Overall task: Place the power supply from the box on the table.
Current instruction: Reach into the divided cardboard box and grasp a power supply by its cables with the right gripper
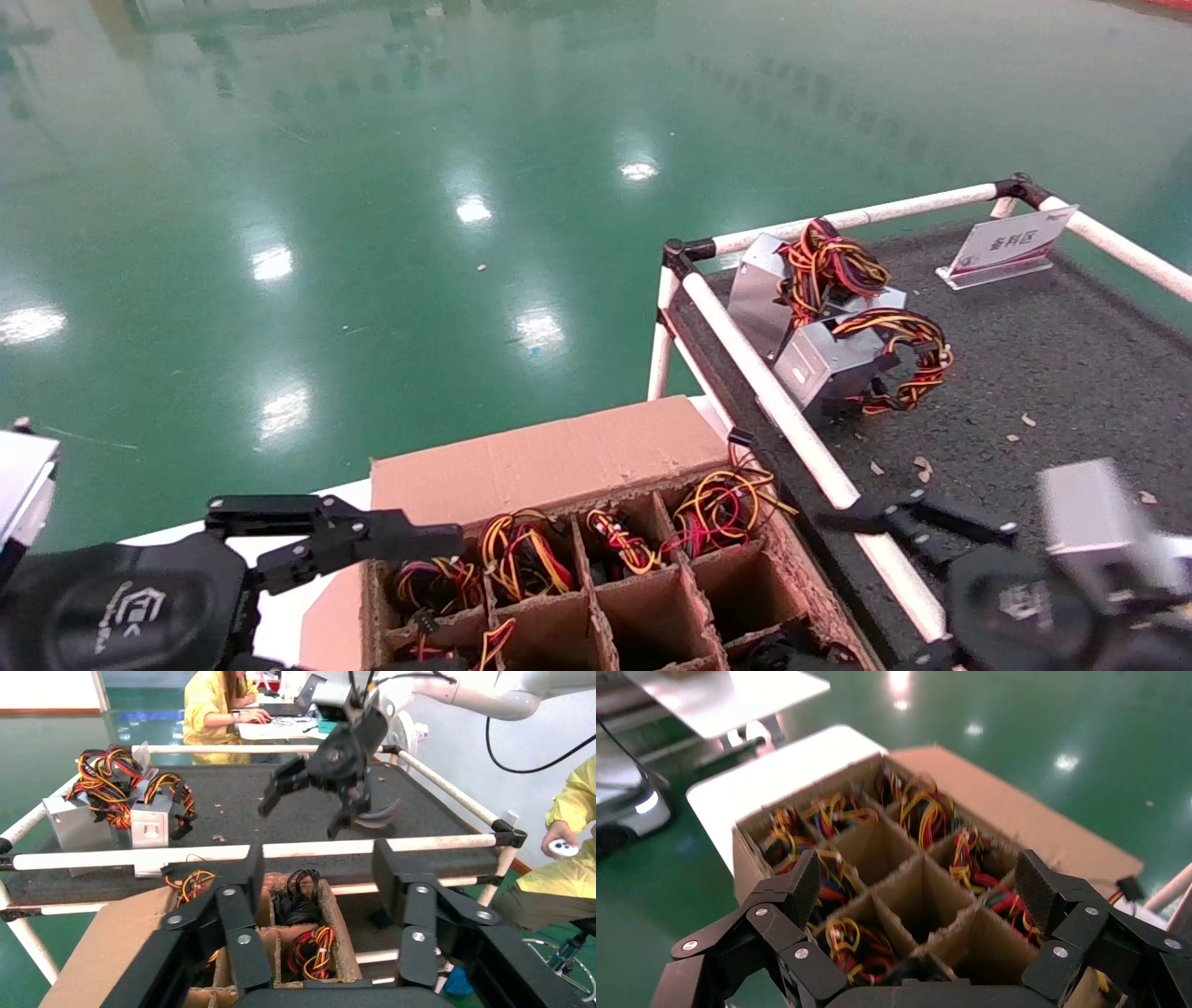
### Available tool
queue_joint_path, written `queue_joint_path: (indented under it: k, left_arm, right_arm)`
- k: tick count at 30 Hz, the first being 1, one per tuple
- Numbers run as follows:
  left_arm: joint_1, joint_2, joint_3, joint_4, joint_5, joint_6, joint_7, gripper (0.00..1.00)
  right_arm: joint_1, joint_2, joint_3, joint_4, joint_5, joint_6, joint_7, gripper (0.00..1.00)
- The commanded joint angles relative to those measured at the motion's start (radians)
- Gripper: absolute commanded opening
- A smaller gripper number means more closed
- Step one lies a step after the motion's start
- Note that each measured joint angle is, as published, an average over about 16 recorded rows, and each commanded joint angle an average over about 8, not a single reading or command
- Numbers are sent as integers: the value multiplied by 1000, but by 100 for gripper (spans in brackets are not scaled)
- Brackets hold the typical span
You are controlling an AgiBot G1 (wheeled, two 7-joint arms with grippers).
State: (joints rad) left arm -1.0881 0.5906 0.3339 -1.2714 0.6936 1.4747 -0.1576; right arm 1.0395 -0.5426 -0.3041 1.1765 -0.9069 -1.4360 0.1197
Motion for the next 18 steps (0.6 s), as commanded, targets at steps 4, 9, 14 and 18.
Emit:
queue_joint_path:
  k: [4,9,14,18]
  left_arm:
    - [0,0,0,0,0,0,0,100]
    - [0,0,0,0,0,0,0,100]
    - [0,0,0,0,0,0,0,100]
    - [0,0,0,0,0,0,0,100]
  right_arm:
    - [6,-55,-39,0,-75,46,-5,100]
    - [23,-135,-86,8,-151,105,11,100]
    - [37,-197,-121,13,-208,155,35,100]
    - [49,-241,-147,6,-254,197,62,100]
